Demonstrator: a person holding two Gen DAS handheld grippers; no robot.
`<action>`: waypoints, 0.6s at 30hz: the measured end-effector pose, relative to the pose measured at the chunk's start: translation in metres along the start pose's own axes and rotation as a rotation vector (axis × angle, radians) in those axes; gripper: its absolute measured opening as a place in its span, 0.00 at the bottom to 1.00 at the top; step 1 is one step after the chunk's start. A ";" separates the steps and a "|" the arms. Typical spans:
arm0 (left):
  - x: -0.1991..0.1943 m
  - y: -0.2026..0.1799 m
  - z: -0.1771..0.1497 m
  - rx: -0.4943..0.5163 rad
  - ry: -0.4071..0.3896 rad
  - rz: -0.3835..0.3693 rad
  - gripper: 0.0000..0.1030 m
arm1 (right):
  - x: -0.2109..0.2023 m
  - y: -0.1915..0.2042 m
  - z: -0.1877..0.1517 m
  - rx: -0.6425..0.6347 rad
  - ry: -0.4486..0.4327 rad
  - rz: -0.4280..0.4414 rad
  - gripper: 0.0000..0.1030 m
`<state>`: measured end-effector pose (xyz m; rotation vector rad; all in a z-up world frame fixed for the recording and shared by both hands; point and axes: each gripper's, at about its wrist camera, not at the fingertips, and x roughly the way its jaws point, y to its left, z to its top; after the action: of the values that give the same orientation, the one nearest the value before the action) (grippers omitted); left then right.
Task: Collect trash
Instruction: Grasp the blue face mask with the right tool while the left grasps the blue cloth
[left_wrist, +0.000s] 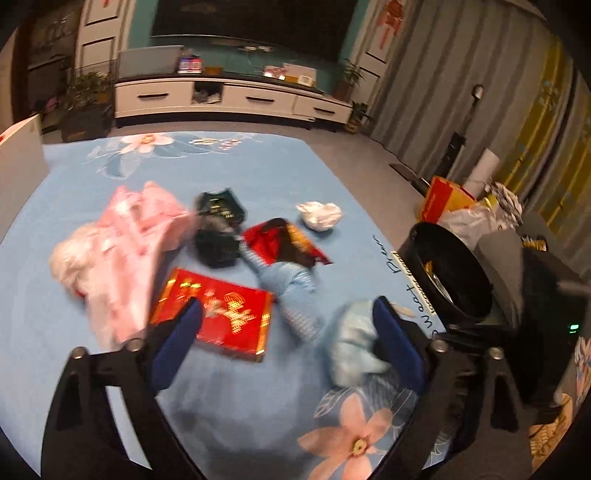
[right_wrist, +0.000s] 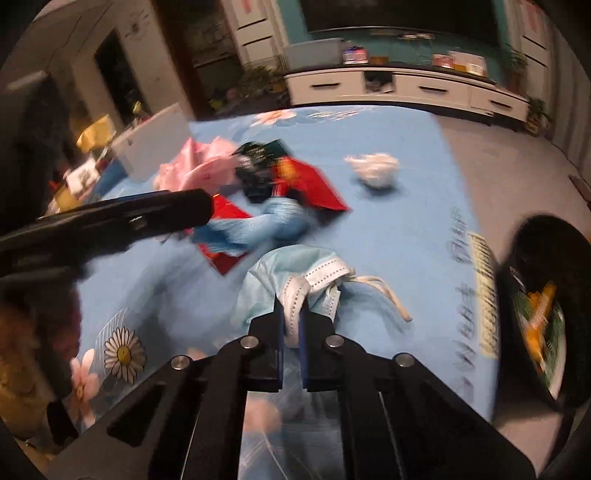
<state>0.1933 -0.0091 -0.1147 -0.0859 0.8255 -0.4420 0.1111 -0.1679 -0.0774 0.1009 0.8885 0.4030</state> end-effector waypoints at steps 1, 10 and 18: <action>0.004 -0.004 0.002 0.010 0.005 -0.001 0.83 | -0.010 -0.009 -0.004 0.029 -0.017 -0.003 0.07; 0.059 -0.022 0.013 0.092 0.102 0.052 0.57 | -0.060 -0.063 -0.022 0.182 -0.118 -0.050 0.07; 0.072 -0.024 0.013 0.141 0.131 0.101 0.35 | -0.061 -0.068 -0.020 0.201 -0.140 -0.015 0.07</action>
<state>0.2368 -0.0621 -0.1498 0.1161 0.9204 -0.4119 0.0820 -0.2552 -0.0625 0.3036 0.7887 0.2885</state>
